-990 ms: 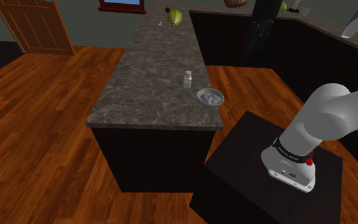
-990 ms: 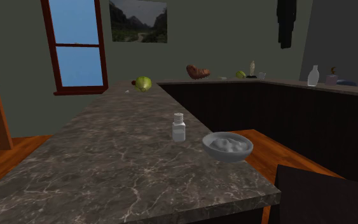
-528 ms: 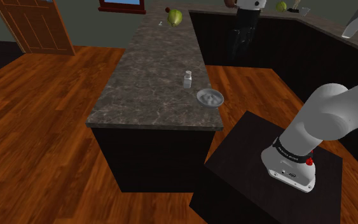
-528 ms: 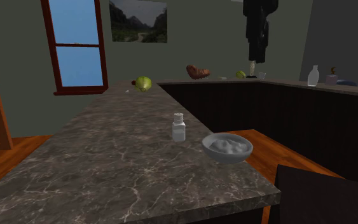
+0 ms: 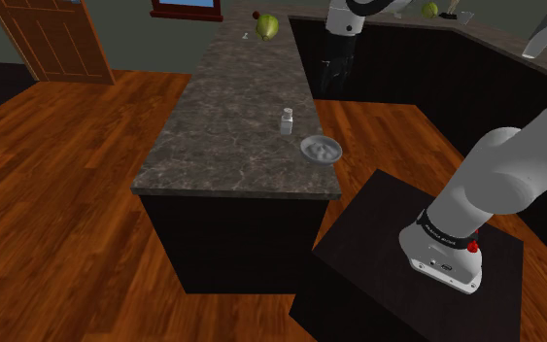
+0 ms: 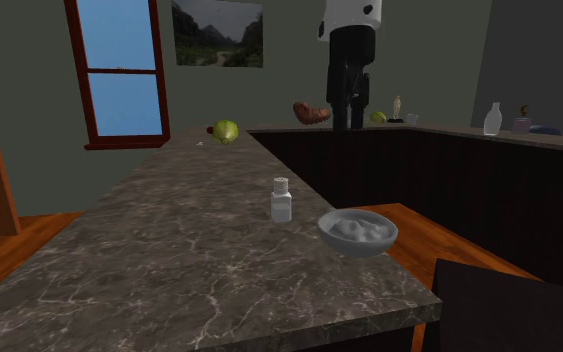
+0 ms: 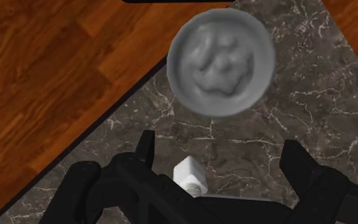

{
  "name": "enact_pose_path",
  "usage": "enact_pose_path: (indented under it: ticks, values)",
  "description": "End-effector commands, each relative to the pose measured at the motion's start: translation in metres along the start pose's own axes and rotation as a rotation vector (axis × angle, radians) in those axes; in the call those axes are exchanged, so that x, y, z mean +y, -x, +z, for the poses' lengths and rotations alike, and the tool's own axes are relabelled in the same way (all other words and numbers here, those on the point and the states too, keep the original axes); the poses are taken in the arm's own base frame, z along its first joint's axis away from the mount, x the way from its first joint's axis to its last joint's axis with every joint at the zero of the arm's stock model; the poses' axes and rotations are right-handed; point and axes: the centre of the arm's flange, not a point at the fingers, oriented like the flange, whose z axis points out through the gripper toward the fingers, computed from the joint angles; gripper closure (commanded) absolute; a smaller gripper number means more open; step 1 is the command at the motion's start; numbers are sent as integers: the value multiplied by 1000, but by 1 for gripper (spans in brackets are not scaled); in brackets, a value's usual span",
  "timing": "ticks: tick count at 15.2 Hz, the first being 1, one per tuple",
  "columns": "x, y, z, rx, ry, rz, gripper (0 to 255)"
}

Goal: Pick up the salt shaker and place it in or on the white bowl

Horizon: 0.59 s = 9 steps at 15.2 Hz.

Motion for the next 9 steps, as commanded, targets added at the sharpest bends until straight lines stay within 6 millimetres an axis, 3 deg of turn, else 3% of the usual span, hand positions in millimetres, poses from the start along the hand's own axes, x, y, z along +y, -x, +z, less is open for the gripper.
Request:
enact_pose_path:
  ticks: [1,9]
  values:
    - [0,-24,15,8,3,-2,0]
    - [2,-112,65,38,12,-11,0]
